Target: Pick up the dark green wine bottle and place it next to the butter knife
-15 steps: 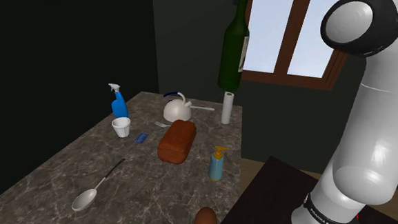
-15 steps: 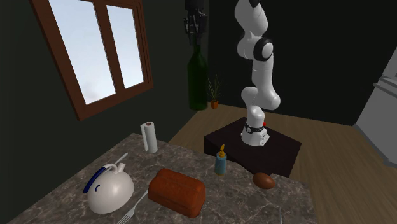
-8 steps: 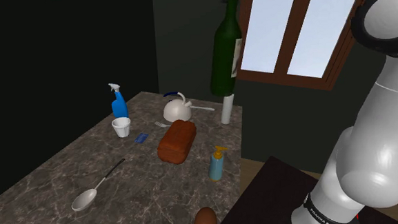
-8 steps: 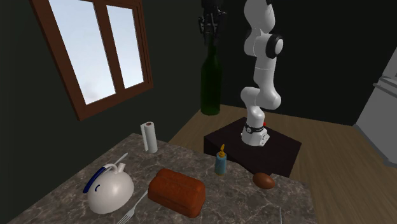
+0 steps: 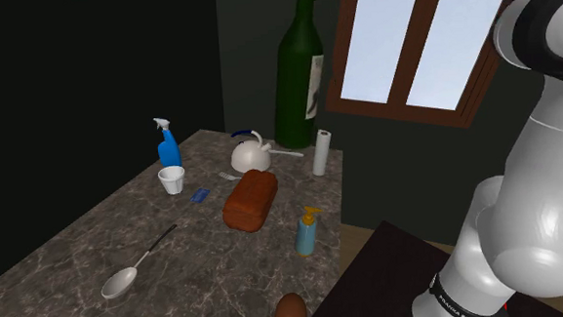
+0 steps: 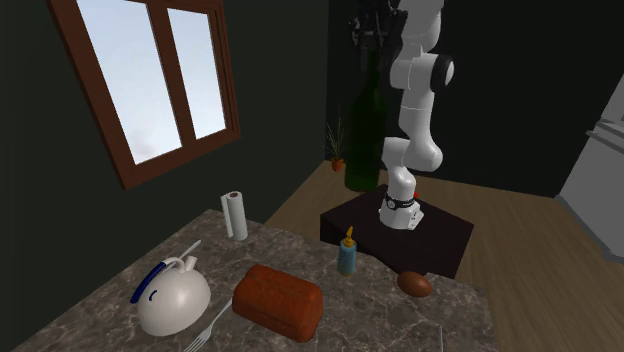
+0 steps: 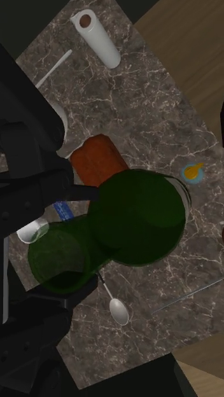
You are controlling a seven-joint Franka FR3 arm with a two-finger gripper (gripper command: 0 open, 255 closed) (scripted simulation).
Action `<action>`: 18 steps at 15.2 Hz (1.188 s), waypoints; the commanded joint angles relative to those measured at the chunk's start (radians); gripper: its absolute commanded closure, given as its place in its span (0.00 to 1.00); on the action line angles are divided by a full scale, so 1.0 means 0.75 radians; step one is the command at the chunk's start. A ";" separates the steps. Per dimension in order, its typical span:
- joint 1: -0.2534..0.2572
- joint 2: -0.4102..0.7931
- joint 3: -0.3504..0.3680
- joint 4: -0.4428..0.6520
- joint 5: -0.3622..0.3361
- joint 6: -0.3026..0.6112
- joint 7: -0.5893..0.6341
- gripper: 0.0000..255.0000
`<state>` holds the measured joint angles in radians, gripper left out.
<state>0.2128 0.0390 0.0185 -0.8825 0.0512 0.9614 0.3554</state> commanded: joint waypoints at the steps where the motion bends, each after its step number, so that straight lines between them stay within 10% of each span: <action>1: 0.048 -0.014 0.042 -0.035 -0.007 0.025 0.088 1.00; 10: 0.306 0.283 0.211 0.409 -0.102 -0.115 0.449 1.00; 18: 0.237 -0.066 0.187 -0.302 -0.025 0.250 0.405 1.00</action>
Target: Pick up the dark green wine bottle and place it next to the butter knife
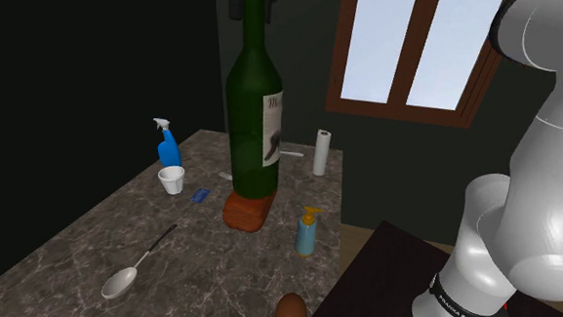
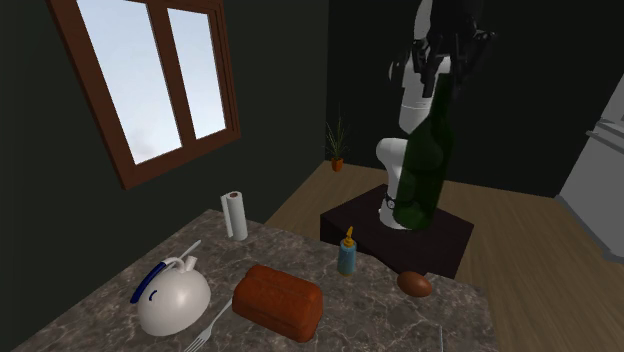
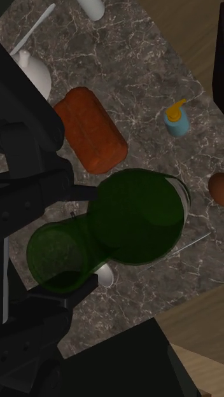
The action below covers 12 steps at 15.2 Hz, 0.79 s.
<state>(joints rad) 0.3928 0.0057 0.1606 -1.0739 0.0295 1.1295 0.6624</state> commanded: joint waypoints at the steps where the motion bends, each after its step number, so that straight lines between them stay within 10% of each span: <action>1: -0.005 -0.044 -0.005 -0.097 0.007 0.054 -0.008 1.00; 12: -0.013 -0.216 -0.019 -0.528 0.031 0.315 -0.035 1.00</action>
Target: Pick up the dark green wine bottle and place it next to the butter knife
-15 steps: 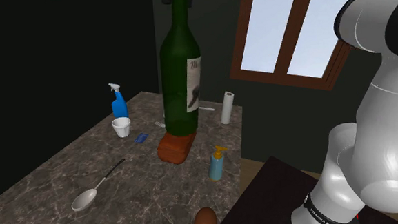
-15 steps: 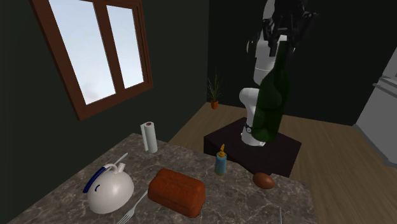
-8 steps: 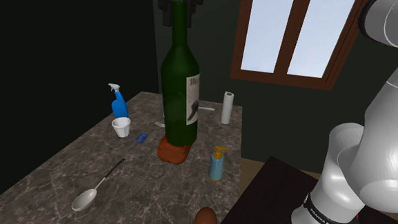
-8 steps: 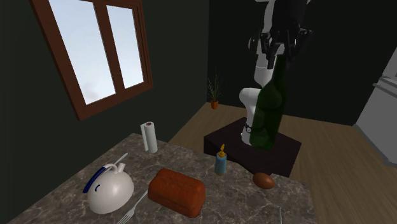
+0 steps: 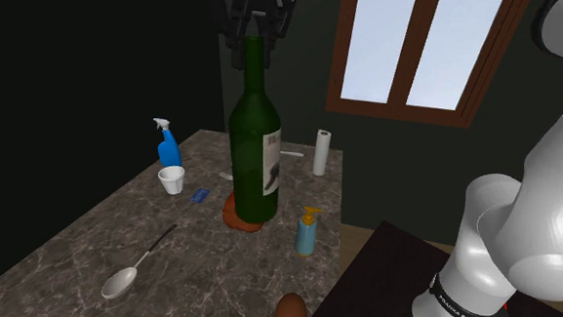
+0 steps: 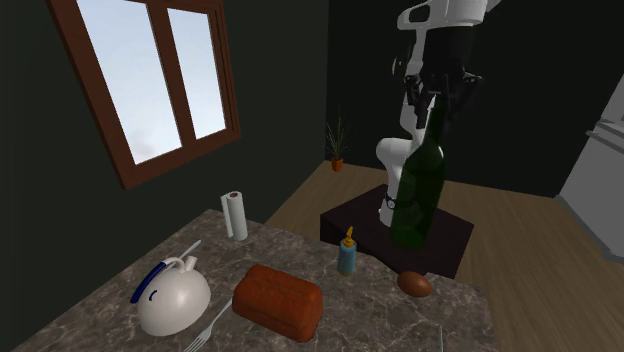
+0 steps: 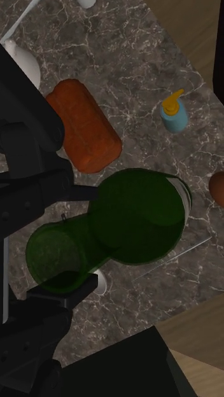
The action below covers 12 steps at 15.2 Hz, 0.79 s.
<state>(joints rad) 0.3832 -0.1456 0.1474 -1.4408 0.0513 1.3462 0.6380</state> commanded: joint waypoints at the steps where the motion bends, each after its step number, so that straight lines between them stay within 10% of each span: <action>1: -0.001 -0.026 -0.002 -0.071 0.003 0.047 -0.005 1.00; 12: 0.000 -0.121 -0.006 -0.381 0.015 0.262 -0.021 1.00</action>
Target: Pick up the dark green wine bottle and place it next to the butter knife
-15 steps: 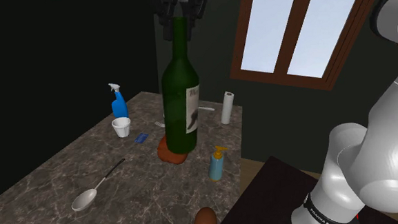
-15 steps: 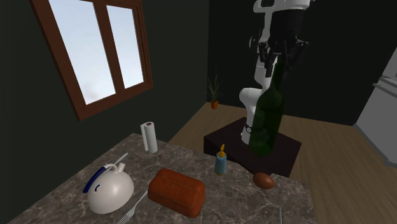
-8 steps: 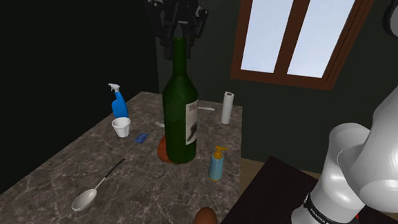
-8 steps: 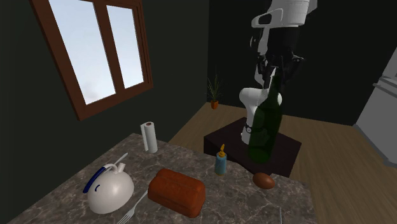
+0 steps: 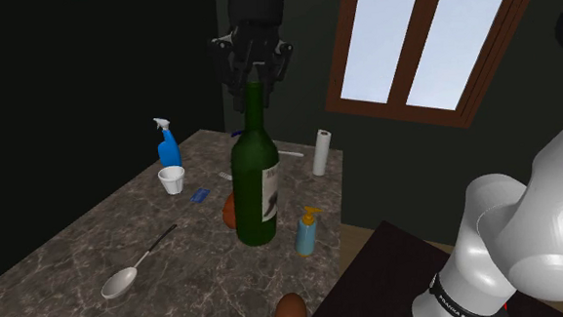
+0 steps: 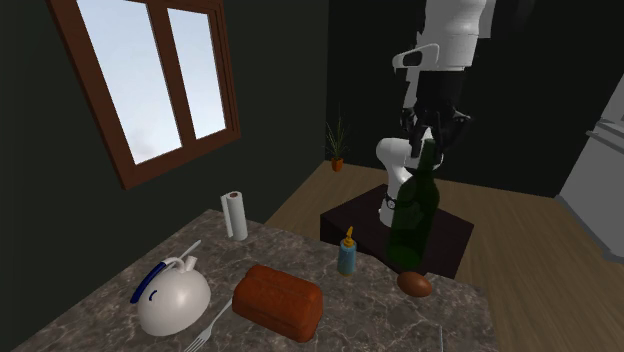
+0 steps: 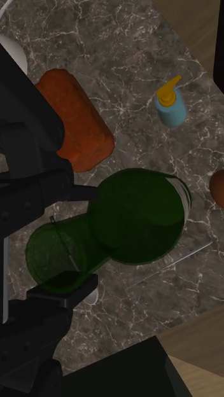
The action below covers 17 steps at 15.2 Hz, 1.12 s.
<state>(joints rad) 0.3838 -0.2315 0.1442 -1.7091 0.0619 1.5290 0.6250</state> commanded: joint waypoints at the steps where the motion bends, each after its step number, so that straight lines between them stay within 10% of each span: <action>1: -0.001 -0.013 -0.002 -0.049 0.002 0.037 -0.005 1.00; 17: 0.004 -0.071 0.001 -0.397 0.012 0.328 -0.020 1.00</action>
<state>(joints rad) 0.3867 -0.2843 0.1457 -1.9939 0.0709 1.7610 0.6119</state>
